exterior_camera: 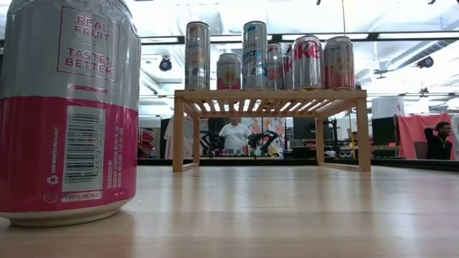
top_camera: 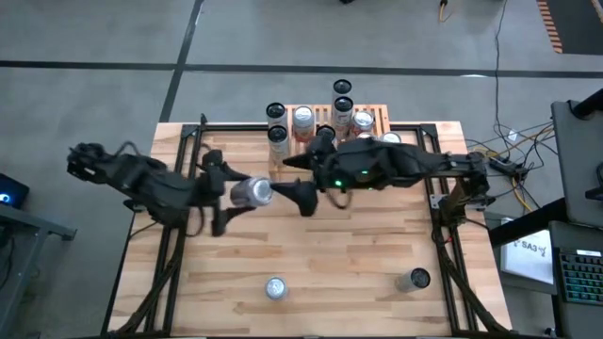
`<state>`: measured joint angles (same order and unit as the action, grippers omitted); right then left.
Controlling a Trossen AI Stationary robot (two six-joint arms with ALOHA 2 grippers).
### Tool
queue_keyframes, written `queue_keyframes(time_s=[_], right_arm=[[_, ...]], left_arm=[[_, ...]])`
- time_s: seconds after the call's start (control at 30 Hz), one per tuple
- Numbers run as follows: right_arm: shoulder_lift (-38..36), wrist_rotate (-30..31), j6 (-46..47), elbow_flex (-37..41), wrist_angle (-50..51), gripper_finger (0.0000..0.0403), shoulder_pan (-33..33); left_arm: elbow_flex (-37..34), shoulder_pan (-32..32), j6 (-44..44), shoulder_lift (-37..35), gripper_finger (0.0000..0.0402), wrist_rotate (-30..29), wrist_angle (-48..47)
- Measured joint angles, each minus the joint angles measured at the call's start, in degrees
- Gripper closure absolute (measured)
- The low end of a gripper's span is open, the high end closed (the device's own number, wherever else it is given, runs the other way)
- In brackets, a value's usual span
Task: Place canned beverage on shelf
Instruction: Put the silver soda can on the shelf aligned with the other silver soda cans
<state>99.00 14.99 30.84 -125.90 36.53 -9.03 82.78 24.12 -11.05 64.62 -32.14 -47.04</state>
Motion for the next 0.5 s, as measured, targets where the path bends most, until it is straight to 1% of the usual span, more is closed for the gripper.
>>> queue_keyframes(time_s=[0.07,0.2,0.37,0.5], right_arm=[[0.0,-0.1,-6.5,-2.2,0.0,0.0020,-1.0],[0.1,-0.4,-18.2,-4.2,-0.1,0.0020,-3.7],[0.8,-0.4,-25.1,-3.2,-4.7,0.0019,-6.3],[2.8,-0.4,-27.9,-2.4,-9.8,0.0019,-7.0]], left_arm=[[0.0,0.1,1.1,-1.6,0.0105,5.3,4.2],[0.0,0.1,4.0,-3.2,0.0105,13.6,11.6],[0.0,0.1,7.0,-3.2,0.0105,17.5,18.3],[0.0,0.1,8.6,-1.7,0.0105,18.1,20.7]])
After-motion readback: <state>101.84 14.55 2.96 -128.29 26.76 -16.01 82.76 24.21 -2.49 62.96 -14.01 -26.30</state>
